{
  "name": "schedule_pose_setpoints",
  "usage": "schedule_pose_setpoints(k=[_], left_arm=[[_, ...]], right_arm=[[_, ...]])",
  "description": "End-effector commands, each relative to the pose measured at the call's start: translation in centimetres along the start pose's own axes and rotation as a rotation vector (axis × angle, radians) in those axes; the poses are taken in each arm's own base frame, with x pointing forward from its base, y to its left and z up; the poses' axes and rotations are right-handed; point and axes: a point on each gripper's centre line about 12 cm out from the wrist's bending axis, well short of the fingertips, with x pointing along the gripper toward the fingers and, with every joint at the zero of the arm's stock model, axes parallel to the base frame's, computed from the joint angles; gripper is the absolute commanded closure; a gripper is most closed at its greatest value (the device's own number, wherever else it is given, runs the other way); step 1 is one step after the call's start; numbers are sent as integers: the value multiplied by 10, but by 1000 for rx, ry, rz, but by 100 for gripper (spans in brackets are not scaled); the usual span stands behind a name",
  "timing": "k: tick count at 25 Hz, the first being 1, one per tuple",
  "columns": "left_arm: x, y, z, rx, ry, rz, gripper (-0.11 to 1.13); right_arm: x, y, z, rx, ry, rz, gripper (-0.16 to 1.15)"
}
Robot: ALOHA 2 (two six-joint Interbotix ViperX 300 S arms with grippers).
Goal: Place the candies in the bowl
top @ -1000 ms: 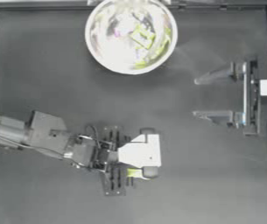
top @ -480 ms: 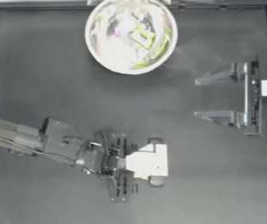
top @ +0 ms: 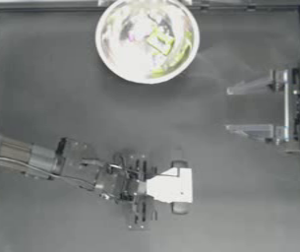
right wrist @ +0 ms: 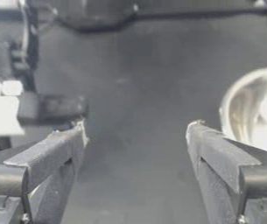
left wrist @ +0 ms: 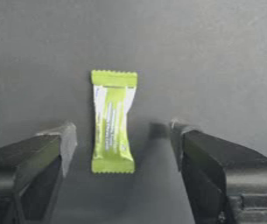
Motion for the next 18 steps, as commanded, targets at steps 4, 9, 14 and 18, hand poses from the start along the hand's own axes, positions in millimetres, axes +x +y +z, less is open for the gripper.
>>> schedule_pose_setpoints(k=[4, 9, 14, 18], left_arm=[[-11, 2, 14, -5, -56, -7, 7], [-7, 5, 13, -9, -49, -3, 11], [-3, 5, 11, -13, -40, -2, 16], [0, 5, 10, -13, -32, 0, 19]], right_arm=[[1, 3, 5, 3, -17, 11, 0], [1, 3, 5, 3, -17, 11, 0], [1, 4, 6, 2, -18, 17, 0], [1, 5, 8, 1, -23, 19, 0]])
